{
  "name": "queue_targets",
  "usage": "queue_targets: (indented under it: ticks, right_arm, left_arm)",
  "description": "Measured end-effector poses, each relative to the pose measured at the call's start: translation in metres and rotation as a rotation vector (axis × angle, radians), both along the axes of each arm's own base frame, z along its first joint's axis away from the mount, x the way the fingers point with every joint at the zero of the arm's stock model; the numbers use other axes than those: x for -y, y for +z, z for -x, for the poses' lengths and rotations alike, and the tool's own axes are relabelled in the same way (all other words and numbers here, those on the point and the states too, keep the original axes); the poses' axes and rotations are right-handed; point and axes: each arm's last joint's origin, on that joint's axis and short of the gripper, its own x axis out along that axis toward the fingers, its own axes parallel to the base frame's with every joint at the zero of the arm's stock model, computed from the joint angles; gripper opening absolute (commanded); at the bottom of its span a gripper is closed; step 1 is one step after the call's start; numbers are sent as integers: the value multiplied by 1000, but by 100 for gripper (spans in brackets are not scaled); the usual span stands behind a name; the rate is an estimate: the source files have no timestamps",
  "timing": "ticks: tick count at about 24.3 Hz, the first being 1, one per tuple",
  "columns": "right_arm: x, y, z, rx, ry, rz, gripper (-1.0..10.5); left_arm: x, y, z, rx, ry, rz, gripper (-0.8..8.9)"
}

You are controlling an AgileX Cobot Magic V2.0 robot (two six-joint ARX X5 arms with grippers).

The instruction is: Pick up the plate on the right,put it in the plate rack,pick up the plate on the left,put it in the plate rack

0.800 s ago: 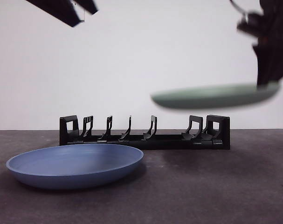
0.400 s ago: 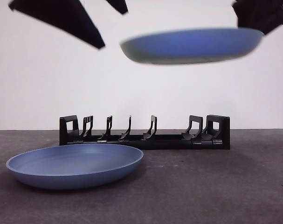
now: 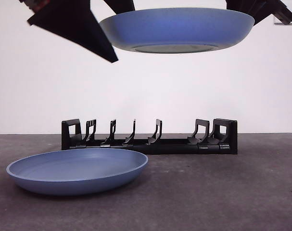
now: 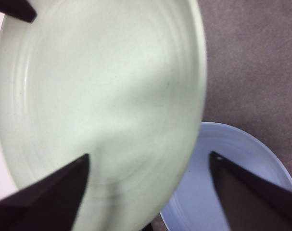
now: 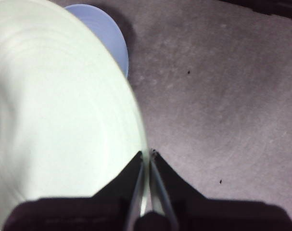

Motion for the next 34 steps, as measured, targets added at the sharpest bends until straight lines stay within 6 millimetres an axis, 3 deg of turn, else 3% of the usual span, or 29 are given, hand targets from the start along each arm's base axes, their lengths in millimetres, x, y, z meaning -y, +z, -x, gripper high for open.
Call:
queue_targets:
  ticks: [8,25,27,31,34]
  right_arm:
    - [0,0,0,-5,-11,-1,-11]
    - [0,0,-1,18,-27,28,6]
    - [-1,1,-2,24,-26,26,64]
    - [-1,3,-6,68,-32,14,337]
    - [0,10,-8,106,-39,5,413]
  left_arm:
    - [2,0,3,-1,-15,-1,-9]
    - [6,-3,12,-14,-73,-37,-8]
    - [7,-3,13,-25,-68,-33,-8]
    - [4,-6,15,-75,-27,-48,-8]
    - [4,-6,16,-92,-3,-34,-8]
